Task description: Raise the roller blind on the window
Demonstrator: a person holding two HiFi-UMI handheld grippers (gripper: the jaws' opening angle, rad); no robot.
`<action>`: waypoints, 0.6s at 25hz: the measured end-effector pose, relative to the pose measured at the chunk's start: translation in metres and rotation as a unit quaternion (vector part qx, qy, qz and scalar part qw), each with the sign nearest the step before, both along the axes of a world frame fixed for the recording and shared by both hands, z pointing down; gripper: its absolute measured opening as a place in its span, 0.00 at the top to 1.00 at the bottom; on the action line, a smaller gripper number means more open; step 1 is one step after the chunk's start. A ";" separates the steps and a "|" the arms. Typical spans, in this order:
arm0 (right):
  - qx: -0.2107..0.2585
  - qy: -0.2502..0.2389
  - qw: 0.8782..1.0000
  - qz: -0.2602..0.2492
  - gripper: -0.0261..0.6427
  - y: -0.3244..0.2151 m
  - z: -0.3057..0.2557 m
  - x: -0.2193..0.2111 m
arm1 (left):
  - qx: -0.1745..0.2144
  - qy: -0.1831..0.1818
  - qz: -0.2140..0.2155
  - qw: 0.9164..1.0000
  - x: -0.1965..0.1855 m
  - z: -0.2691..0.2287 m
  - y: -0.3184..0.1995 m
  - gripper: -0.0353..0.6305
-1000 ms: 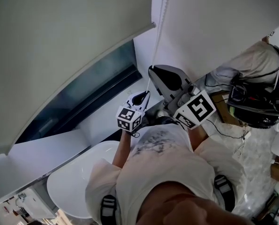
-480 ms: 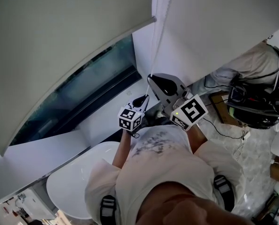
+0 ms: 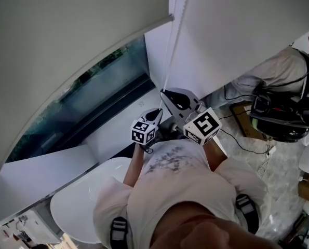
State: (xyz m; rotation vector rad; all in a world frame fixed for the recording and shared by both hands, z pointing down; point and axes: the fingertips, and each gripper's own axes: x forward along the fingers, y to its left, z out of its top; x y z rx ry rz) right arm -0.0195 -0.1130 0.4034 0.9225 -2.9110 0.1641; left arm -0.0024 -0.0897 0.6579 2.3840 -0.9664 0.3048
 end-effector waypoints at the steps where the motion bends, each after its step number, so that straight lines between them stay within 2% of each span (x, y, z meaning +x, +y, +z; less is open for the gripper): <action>1: -0.003 0.004 1.000 0.000 0.87 0.000 0.004 0.000 | -0.005 -0.002 0.001 1.000 0.000 0.004 0.001 0.93; 9: -0.035 0.022 0.999 -0.004 0.87 0.003 0.038 0.003 | -0.041 -0.020 0.006 0.999 0.000 0.037 0.015 0.93; 15: -0.029 0.020 0.999 -0.006 0.87 0.002 0.037 0.005 | -0.020 -0.033 0.001 0.999 -0.006 0.027 0.018 0.93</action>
